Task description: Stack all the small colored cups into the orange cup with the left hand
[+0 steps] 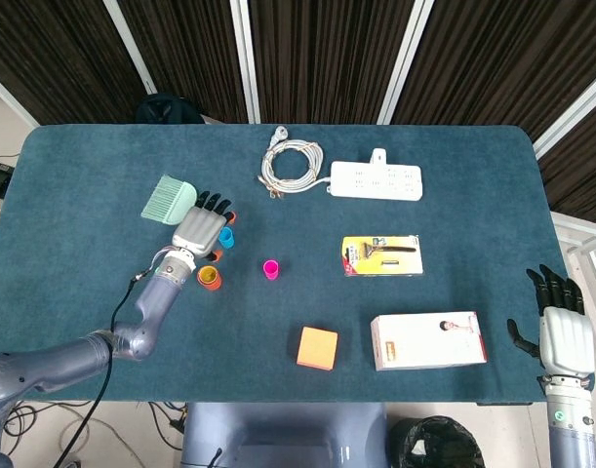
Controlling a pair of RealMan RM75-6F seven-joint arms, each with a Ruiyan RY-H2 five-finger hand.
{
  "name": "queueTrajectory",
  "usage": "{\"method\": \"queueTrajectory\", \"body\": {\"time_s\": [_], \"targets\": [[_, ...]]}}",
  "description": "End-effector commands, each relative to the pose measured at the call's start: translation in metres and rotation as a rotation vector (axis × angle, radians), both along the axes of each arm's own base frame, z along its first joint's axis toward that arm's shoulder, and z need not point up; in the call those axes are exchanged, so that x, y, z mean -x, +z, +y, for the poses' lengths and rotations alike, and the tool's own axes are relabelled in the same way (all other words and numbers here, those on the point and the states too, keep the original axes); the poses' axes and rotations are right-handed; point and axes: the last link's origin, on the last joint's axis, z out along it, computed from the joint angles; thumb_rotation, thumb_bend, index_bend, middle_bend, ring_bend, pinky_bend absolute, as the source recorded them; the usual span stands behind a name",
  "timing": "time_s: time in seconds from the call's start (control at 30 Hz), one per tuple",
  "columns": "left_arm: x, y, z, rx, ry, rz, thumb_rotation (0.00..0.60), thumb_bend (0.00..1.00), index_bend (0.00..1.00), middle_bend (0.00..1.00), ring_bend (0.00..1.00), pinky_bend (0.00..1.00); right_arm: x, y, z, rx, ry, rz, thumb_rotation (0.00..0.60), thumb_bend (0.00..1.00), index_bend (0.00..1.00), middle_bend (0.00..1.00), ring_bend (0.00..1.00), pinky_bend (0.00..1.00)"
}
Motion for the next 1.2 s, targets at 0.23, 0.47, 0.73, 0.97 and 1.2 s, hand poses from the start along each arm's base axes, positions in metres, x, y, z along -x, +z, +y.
{"method": "queueTrajectory", "body": {"time_s": [0.23,0.47,0.73,0.97,1.2], "targets": [[0.002,-0.007,0.002,-0.008,-0.005,0.019,0.600,0.24,0.41,0.15,0.00,0.00,0.001,0.000,-0.001,-0.001,-0.002,-0.002,0.600,0.40,0.13,0.07,0.09,0.05],[0.003,-0.008,0.004,-0.026,-0.008,0.027,0.600,0.24,0.41,0.15,0.00,0.00,0.001,-0.001,-0.001,-0.004,-0.001,-0.002,0.600,0.40,0.13,0.07,0.09,0.05],[0.000,-0.009,0.004,-0.030,-0.017,0.023,0.600,0.31,0.49,0.19,0.00,0.00,0.002,-0.002,-0.001,-0.006,-0.002,-0.005,0.600,0.40,0.13,0.07,0.09,0.05],[0.000,-0.008,0.004,-0.038,-0.020,0.026,0.600,0.36,0.52,0.22,0.00,0.00,0.002,-0.001,-0.001,-0.004,0.000,-0.013,0.600,0.40,0.13,0.07,0.09,0.05],[-0.018,0.012,0.000,-0.065,-0.060,-0.041,0.600,0.35,0.49,0.22,0.00,0.00,0.001,0.000,-0.001,0.001,0.004,-0.020,0.600,0.40,0.13,0.07,0.09,0.05]]}}
